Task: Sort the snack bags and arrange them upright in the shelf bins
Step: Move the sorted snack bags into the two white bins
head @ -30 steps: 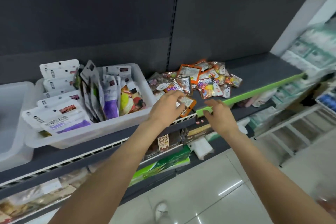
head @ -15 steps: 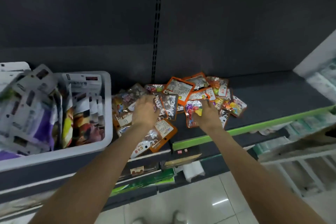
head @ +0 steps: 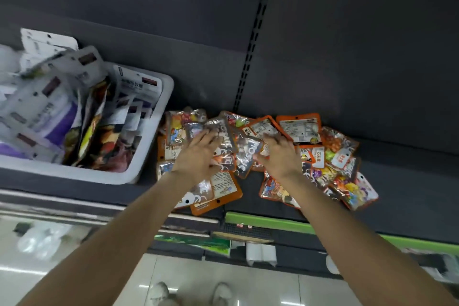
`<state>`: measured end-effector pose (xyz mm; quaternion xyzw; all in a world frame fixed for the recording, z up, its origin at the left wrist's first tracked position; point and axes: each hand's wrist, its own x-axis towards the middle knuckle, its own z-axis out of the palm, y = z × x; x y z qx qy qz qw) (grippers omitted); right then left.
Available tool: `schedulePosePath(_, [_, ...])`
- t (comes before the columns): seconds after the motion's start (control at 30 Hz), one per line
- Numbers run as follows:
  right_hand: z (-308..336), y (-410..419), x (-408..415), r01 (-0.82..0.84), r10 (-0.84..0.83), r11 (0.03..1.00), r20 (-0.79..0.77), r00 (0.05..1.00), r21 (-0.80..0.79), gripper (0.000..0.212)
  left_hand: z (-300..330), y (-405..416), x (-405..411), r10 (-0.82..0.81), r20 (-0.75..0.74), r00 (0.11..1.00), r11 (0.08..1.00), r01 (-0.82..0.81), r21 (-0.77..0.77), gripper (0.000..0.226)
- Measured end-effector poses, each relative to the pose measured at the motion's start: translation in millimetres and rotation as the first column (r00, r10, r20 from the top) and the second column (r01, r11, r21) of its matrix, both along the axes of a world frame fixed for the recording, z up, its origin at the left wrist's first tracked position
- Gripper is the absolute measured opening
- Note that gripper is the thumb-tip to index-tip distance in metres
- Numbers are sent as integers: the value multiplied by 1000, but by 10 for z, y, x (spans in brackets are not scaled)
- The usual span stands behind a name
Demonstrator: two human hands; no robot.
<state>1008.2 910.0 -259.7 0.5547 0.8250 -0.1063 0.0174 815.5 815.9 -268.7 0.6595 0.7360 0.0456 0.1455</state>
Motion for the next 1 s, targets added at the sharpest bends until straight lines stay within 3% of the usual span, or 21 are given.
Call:
schedulePosePath(0.13, [58, -27, 124, -27, 40, 994, -120, 992, 108, 41, 51, -55, -19, -5, 168, 986, 994, -14, 110, 55])
schedulePosePath(0.23, [94, 127, 49, 49, -45, 998, -118, 992, 30, 62, 115, 32, -118, 168, 119, 979, 970, -186, 159, 61])
schedulePosePath(0.3, [95, 188, -43, 79, -81, 996, -50, 995, -41, 77, 128, 86, -168, 234, 111, 966, 968, -242, 66, 70])
schedulePosePath(0.37, [97, 180, -111, 90, -90, 996, -31, 996, -7, 83, 115, 102, -155, 226, 123, 966, 974, -226, -12, 74])
schedulePosePath(0.43, [122, 152, -147, 157, -158, 987, -164, 974, -20, 84, 98, 93, -128, 246, 132, 960, 968, -250, 15, 73])
schedulePosePath(0.5, [149, 156, -147, 212, -227, 974, -298, 927, -83, 75, 116, 80, -103, 277, 111, 954, 957, -284, 59, 75])
schedulePosePath(0.63, [204, 186, -46, 183, -229, 969, -319, 920, -168, 57, 224, 77, -106, 355, 134, 925, 931, -363, 39, 83])
schedulePosePath(0.77, [225, 155, -28, 157, -203, 977, -392, 897, -146, 41, 309, 90, -123, 391, 235, 890, 907, -416, 68, 64])
schedulePosePath(0.9, [258, 121, -49, 156, -204, 978, -477, 855, -139, 35, 377, 110, -179, 314, 342, 886, 922, -370, 112, 39])
schedulePosePath(1.0, [332, 114, 18, 149, -186, 982, -499, 846, -113, 29, 503, 81, -178, 289, 472, 833, 920, -378, 104, 18])
